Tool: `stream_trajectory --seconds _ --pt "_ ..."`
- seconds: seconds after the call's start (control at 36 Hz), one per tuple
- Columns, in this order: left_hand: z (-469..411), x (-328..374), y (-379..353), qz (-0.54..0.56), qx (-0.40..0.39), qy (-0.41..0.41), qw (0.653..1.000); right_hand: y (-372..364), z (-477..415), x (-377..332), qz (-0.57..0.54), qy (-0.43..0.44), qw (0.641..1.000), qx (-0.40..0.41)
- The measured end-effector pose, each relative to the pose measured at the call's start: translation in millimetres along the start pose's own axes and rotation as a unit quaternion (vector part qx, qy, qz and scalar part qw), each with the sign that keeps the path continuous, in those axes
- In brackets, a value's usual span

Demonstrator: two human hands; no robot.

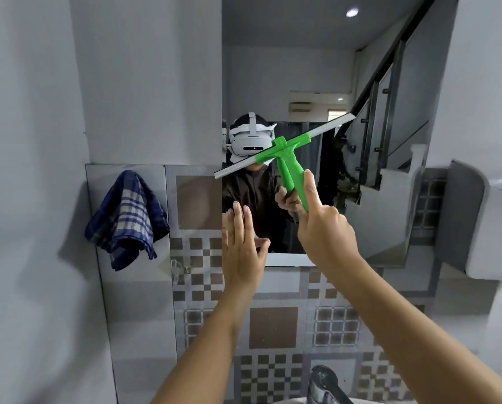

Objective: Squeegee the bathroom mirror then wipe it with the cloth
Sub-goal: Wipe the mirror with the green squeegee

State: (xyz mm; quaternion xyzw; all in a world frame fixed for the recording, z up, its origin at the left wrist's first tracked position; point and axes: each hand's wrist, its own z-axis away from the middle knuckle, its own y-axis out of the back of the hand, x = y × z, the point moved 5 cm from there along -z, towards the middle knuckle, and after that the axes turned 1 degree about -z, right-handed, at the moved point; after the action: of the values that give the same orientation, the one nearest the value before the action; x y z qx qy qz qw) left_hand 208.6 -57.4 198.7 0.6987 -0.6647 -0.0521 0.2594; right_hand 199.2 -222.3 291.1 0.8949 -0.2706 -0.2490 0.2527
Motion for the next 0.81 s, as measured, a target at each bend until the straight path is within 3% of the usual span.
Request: stream_trajectory --seconds 0.39,0.81 --pt "22 -1 -10 0.022 0.019 0.052 0.998 28 -15 35 0.142 0.091 0.986 -0.012" --pt "29 -14 0 0.043 0.030 0.062 0.997 26 -19 65 0.186 0.178 0.966 -0.002"
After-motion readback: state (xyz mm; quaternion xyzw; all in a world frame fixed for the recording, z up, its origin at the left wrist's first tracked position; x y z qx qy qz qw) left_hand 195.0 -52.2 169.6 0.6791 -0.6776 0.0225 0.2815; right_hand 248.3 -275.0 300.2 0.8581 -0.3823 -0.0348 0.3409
